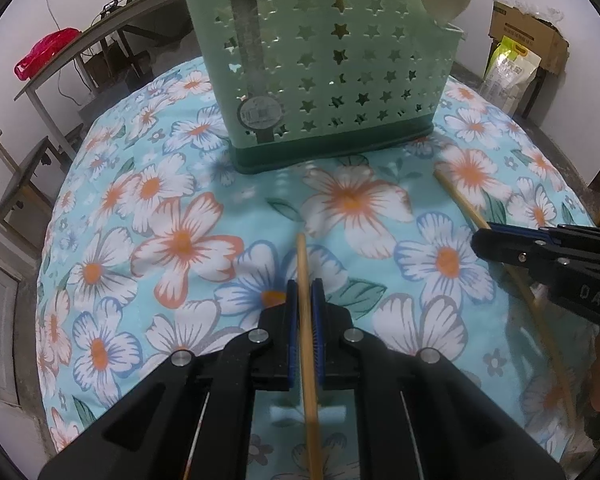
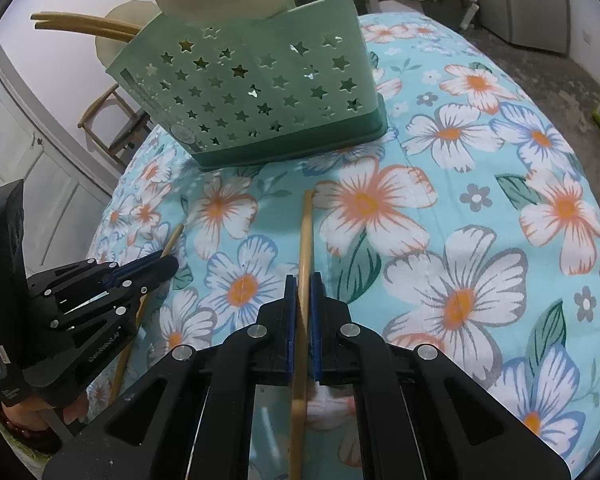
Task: Organize utensils
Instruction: 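Lift both held chopsticks up toward the green holder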
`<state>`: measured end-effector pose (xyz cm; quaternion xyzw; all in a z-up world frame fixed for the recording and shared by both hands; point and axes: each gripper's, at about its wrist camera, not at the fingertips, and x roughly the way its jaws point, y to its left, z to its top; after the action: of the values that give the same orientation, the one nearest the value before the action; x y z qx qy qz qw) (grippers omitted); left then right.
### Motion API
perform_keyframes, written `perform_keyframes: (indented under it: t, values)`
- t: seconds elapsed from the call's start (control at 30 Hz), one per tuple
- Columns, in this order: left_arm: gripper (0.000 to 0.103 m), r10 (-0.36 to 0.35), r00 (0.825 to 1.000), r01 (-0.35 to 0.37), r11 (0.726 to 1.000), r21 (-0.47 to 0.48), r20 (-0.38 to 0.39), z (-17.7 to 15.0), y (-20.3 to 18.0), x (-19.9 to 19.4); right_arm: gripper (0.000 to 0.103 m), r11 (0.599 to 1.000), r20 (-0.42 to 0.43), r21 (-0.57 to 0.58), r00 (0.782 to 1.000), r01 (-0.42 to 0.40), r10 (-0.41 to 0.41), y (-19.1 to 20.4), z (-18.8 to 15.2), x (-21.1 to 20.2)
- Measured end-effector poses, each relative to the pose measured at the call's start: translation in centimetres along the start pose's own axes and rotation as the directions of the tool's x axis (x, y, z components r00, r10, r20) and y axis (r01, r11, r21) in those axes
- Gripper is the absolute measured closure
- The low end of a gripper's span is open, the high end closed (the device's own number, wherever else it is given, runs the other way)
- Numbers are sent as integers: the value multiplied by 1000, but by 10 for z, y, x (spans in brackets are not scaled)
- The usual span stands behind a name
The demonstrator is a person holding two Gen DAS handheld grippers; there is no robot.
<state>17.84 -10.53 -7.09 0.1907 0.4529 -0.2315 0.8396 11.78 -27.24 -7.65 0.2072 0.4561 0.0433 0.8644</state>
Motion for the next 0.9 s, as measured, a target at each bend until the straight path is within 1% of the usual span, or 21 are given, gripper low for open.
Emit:
perform_keyframes:
  t: [0.27,0.57,0.8,0.9]
  values:
    - [97,18,1000,-18,1000,13,5,-1,-4,0,98,1000,-15,12,1000,-15,16,-5,3,-1]
    - [97,25,1000,-25,999,26,8,-2,-5,0,99,1000,-1,26,1000,-17,17,-7,7,-1]
    - [97,26,1000,-27,999,34,12,1,-5,2,99,999,28,32,999,-43,42,-8,11,-18]
    - [97,0,1000,0,1000,14,15,4,1,2,99,998,48,34,997,-59,57,-8,12,-29]
